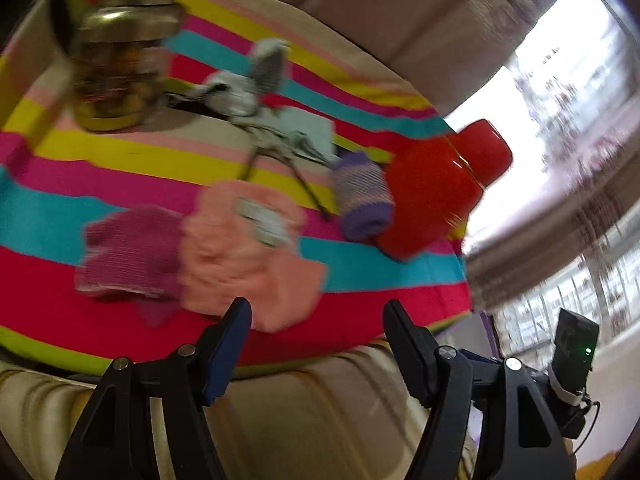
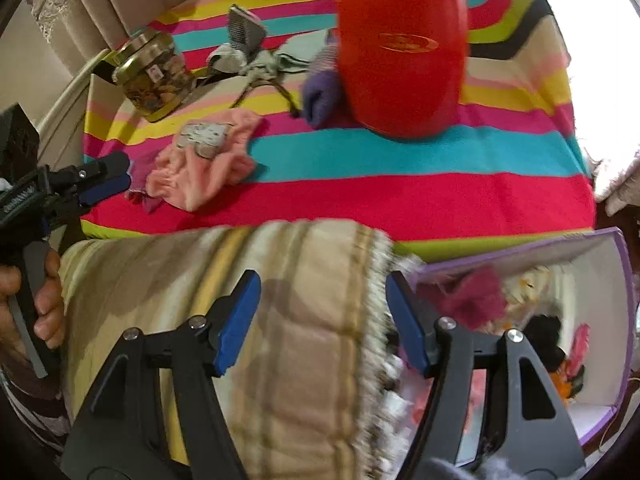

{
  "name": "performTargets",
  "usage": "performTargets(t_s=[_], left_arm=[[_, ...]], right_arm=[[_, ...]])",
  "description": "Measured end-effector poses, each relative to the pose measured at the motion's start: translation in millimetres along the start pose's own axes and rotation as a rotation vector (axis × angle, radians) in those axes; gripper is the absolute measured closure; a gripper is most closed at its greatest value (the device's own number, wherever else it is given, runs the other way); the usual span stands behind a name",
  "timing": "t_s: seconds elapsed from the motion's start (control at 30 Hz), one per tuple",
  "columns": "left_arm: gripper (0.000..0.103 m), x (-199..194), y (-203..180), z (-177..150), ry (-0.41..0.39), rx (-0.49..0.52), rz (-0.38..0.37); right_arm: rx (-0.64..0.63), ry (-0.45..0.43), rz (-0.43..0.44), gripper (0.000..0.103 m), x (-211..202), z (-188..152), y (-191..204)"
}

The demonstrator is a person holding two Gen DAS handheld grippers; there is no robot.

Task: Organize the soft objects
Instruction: 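Move both grippers back over the pile of soft items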

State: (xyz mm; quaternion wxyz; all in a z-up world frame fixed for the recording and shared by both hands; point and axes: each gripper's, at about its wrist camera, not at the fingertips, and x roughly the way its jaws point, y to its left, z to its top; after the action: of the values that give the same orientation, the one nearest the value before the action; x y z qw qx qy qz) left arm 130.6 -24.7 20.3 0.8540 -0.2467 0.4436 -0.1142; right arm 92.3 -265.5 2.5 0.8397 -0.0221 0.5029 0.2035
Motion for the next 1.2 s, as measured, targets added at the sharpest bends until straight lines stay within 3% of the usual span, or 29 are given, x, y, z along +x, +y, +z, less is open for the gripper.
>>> performTargets(t_s=[0.37,0.53,0.87,1.2], left_arm=[[0.034,-19,67,18,-0.064,-0.127,0.108],[0.034,-14,88,19,-0.051,-0.178,0.126],[0.034,-11,111,19,-0.083,-0.241,0.142],[0.034,0,113,20,-0.078,-0.221,0.155]], right_arm=[[-0.054,0.029,0.06,0.031,37,38,52],[-0.081,0.057,0.07,0.029,62,57,78],[-0.146,0.089,0.076,0.029,106,89,122],[-0.115,0.114,0.094,0.029,142,112,120]])
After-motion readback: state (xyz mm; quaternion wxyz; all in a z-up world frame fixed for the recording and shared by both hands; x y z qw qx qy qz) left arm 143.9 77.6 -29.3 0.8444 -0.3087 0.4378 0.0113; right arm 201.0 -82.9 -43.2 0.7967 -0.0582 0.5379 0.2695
